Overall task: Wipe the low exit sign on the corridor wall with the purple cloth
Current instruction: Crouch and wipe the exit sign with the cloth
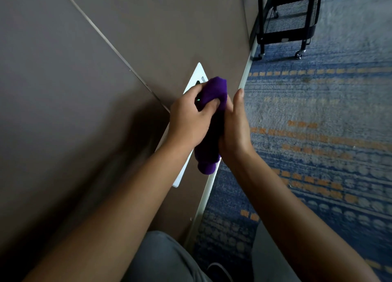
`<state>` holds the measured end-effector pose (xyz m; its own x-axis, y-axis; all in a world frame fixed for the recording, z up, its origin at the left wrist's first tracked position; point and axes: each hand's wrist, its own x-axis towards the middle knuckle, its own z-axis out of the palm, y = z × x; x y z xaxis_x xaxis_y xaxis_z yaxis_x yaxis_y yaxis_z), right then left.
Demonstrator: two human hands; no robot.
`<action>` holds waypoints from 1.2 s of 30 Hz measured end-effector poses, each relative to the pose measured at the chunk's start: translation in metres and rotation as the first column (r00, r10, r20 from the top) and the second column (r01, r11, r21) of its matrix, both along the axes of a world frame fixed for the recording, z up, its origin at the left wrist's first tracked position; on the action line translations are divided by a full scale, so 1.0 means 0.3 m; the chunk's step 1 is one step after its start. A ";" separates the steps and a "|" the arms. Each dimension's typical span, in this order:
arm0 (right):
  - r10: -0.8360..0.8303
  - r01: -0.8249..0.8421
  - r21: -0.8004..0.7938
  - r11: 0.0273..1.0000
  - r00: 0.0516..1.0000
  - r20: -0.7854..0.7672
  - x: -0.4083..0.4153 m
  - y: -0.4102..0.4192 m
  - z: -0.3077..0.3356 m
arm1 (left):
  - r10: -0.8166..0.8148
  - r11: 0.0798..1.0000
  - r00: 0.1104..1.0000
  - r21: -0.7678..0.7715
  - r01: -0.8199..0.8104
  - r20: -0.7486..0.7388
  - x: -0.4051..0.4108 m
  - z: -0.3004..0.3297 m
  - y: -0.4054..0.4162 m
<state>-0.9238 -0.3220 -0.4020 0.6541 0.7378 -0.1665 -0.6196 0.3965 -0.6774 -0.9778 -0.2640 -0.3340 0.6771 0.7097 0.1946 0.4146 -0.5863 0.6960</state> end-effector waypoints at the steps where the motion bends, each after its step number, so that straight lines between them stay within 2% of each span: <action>1: -0.019 0.019 0.009 1.000 1.000 0.018 -0.005 -0.003 -0.006 | 0.020 1.000 0.999 -0.019 -0.020 0.027 -0.006 -0.005 -0.006; 4: 0.024 -0.023 -0.018 1.000 0.999 0.029 -0.003 -0.014 -0.054 | 0.041 0.999 0.991 -0.040 -0.036 0.125 -0.043 -0.020 -0.007; 7: 0.032 -0.019 -0.162 0.987 0.997 0.077 0.027 -0.030 -0.153 | 0.029 0.993 0.978 -0.116 -0.004 0.209 -0.084 -0.020 0.014; 10: 0.035 -0.042 -0.185 0.982 0.999 -0.038 0.026 -0.080 -0.230 | 0.068 0.962 0.948 -0.271 0.020 0.312 -0.117 -0.024 0.019; 13: 0.078 -0.087 -0.057 0.995 0.986 -0.145 -0.011 -0.135 -0.265 | 0.086 0.956 0.959 -0.293 -0.003 0.270 -0.145 -0.051 0.014; 15: 0.065 -0.070 -0.032 0.997 0.988 -0.137 -0.033 -0.172 -0.270 | 0.074 0.965 0.977 -0.262 -0.019 0.201 -0.179 -0.080 0.005; 16: 0.073 -0.077 -0.045 0.996 0.993 -0.093 -0.045 -0.194 -0.251 | 0.075 0.969 0.978 -0.245 -0.026 0.192 -0.212 -0.081 0.002; 18: 0.094 -0.082 -0.112 0.990 0.990 0.101 -0.038 -0.241 -0.216 | 0.064 0.976 0.985 -0.215 -0.028 0.159 -0.233 -0.093 -0.003; 20: 0.158 -0.110 -0.173 0.979 0.942 0.295 -0.056 -0.287 -0.183 | 0.018 0.982 0.989 -0.189 0.009 0.145 -0.270 -0.088 -0.025; 24: 0.199 -0.124 -0.207 0.970 0.895 0.398 -0.052 -0.321 -0.145 | -0.021 0.974 0.983 -0.218 0.061 0.180 -0.274 -0.089 -0.051; 26: 0.119 -0.020 -0.233 0.972 0.899 0.422 -0.055 -0.348 -0.134 | -0.008 0.929 0.978 -0.361 0.085 0.207 -0.261 -0.105 -0.061; 29: 0.013 0.110 -0.266 0.958 0.908 0.419 -0.029 -0.365 -0.116 | 0.012 0.796 0.977 -0.594 0.118 0.211 -0.215 -0.153 -0.040; 32: -0.061 0.214 -0.316 0.924 0.901 0.430 0.015 -0.385 -0.108 | -0.065 0.726 0.988 -0.672 0.144 0.141 -0.165 -0.199 -0.023; 35: -0.094 0.273 -0.356 0.894 0.890 0.446 0.056 -0.424 -0.076 | -0.074 0.650 0.984 -0.740 0.170 0.161 -0.120 -0.195 -0.015; 36: -0.095 0.279 -0.347 0.895 0.880 0.465 0.055 -0.427 -0.066 | -0.055 0.654 0.979 -0.734 0.185 0.198 -0.122 -0.181 -0.011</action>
<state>-0.9073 -0.4502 -0.4219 0.8457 0.5264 -0.0875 -0.1752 0.1189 -0.9773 -1.0145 -0.2672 -0.3883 0.7766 0.5737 -0.2603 0.2354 0.1190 0.9646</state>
